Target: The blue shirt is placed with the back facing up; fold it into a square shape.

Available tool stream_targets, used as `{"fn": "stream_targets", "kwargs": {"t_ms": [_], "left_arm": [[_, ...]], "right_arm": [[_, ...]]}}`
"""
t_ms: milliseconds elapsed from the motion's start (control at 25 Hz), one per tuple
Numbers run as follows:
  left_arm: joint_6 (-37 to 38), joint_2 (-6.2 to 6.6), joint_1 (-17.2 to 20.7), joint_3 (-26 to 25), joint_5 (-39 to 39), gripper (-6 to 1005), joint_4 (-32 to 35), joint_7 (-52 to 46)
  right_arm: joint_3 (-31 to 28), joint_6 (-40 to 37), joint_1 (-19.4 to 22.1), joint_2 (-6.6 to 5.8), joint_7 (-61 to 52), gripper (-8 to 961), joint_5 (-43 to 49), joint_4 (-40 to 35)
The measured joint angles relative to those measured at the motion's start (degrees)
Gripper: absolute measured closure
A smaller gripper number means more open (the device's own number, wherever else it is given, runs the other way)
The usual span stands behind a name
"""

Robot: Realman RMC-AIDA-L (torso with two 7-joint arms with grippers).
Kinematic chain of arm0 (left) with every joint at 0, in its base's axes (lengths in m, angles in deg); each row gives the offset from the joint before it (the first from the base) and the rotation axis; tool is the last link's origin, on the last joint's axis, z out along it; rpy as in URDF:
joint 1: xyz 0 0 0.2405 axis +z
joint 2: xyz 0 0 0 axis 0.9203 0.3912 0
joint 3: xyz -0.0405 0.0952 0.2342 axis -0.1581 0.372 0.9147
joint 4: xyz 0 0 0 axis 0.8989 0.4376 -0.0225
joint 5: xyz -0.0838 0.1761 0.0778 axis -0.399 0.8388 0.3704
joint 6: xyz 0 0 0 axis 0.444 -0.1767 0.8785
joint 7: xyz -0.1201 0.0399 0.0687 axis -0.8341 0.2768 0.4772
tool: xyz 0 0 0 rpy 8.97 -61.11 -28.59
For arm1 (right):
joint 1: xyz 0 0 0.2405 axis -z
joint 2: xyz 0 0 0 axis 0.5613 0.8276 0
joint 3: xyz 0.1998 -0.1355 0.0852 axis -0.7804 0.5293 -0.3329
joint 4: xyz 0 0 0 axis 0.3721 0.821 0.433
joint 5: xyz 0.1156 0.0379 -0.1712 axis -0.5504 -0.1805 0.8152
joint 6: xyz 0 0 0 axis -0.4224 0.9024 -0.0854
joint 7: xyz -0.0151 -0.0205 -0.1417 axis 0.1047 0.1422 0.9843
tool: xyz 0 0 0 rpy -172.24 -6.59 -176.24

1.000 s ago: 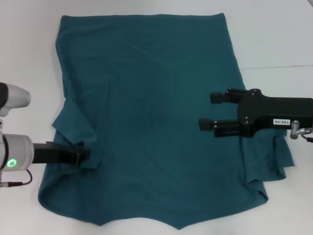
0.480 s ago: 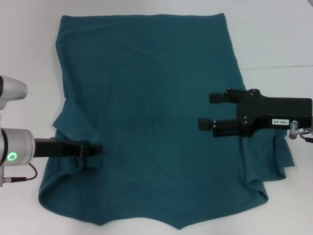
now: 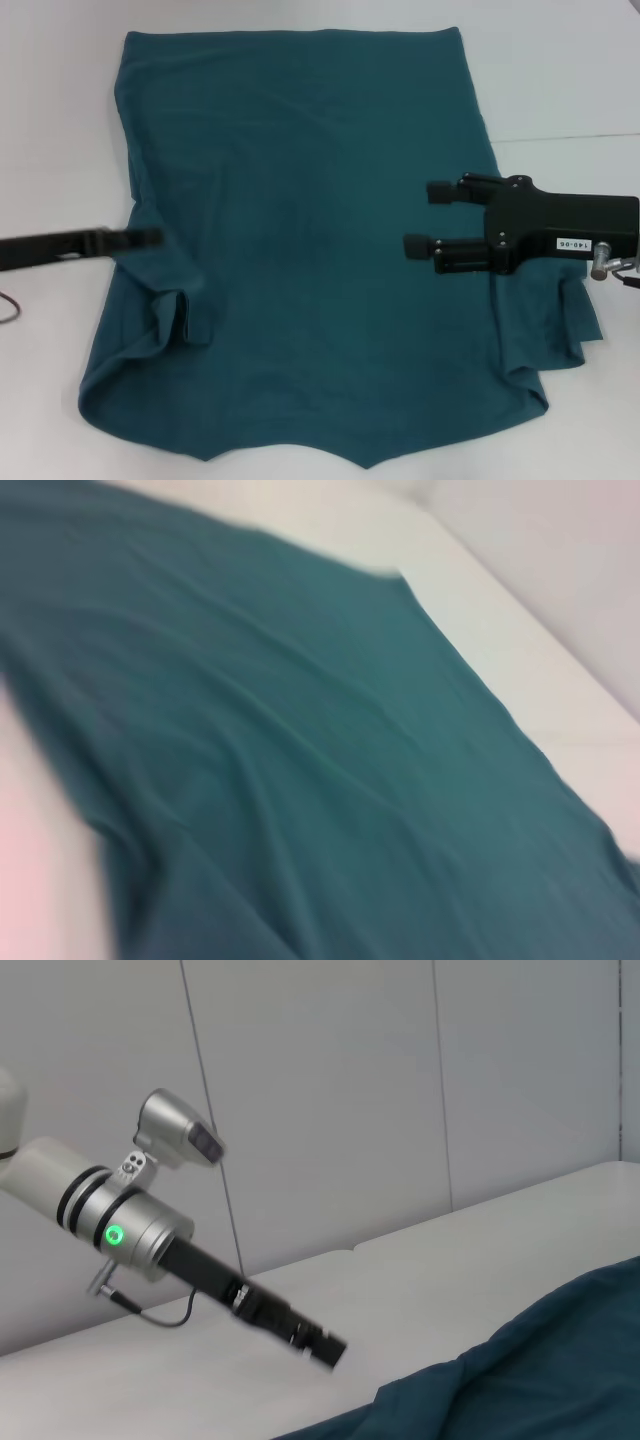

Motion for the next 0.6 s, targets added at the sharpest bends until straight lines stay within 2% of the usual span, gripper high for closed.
{"fn": "stream_targets", "kwargs": {"t_ms": [200, 480, 600], "left_arm": [[-9.26, 0.48, -0.34, 0.47, 0.52, 141, -2.27, -3.00], [-19.15, 2.02, -3.51, 5.43, 0.80, 96, -11.35, -3.29], [-22.24, 1.91, -4.29, 6.91, 1.22, 96, -12.99, -3.36]], "right_arm": [[0.02, 0.00, 0.27, 0.01, 0.07, 12, -0.81, 0.10], [0.36, -0.01, -0.37, 0.01, 0.14, 12, -1.11, 0.10], [0.41, -0.01, -0.61, 0.02, 0.47, 12, -1.11, 0.10]]}}
